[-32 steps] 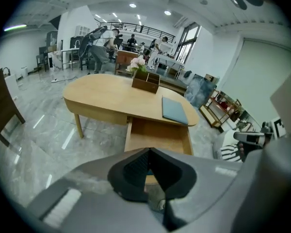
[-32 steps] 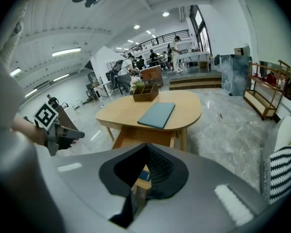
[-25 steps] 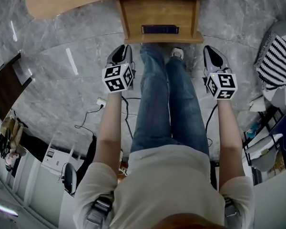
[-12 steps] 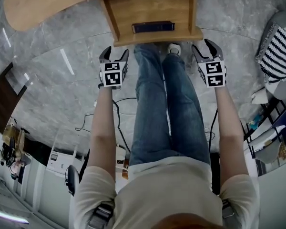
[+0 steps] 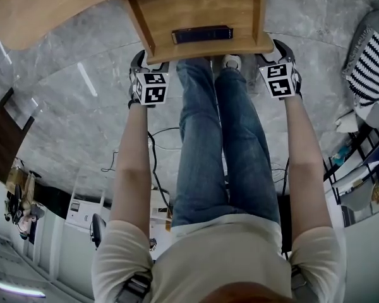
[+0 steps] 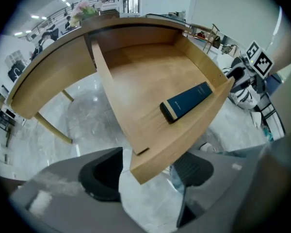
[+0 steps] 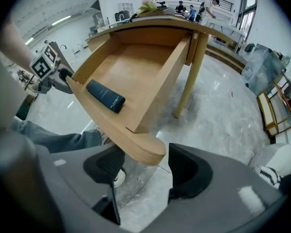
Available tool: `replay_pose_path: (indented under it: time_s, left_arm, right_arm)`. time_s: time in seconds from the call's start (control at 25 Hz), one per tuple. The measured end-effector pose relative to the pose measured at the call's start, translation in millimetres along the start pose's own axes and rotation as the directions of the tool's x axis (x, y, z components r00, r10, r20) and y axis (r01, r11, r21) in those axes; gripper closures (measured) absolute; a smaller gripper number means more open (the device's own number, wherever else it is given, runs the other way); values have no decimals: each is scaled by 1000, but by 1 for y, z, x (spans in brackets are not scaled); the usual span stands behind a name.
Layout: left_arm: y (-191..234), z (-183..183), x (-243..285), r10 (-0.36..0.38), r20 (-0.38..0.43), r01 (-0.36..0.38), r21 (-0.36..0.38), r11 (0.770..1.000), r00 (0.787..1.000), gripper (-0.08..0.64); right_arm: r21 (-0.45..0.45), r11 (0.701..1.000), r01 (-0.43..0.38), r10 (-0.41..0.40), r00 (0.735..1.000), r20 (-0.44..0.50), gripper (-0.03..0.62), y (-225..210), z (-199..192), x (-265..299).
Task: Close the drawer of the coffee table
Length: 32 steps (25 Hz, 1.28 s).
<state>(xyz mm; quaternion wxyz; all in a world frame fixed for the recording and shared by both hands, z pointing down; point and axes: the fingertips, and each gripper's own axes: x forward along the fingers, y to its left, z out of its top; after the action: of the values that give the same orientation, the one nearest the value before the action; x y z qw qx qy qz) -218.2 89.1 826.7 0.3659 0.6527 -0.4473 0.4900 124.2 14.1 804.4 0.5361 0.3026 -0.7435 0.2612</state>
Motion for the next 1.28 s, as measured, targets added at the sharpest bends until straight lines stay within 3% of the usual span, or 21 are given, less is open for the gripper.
replay_pose_path:
  time_s: [0.12,0.24,0.52,1.28]
  left_arm:
    - [1,7,5,-2,-2,2,32,999,1000,244]
    - [-3,7,4,-3,-21,4,67,998,1000,298]
    - [-1,10,-9,17,-46,-15,32,999,999,318]
    - [-3,30,-68,-9,-33,9,-2,1000,999,319]
  right_arm:
    - [-19,1000,8,-8,1000,-15,333,-1,4,6]
    - [-24,1000,14,-15,1000,-28,339,-1,4,6]
    - [-9,1000,1,-2,998,-70,345,-1,7,-4]
    - [32,999,-4,6,998,-67,350,-1,29,-60]
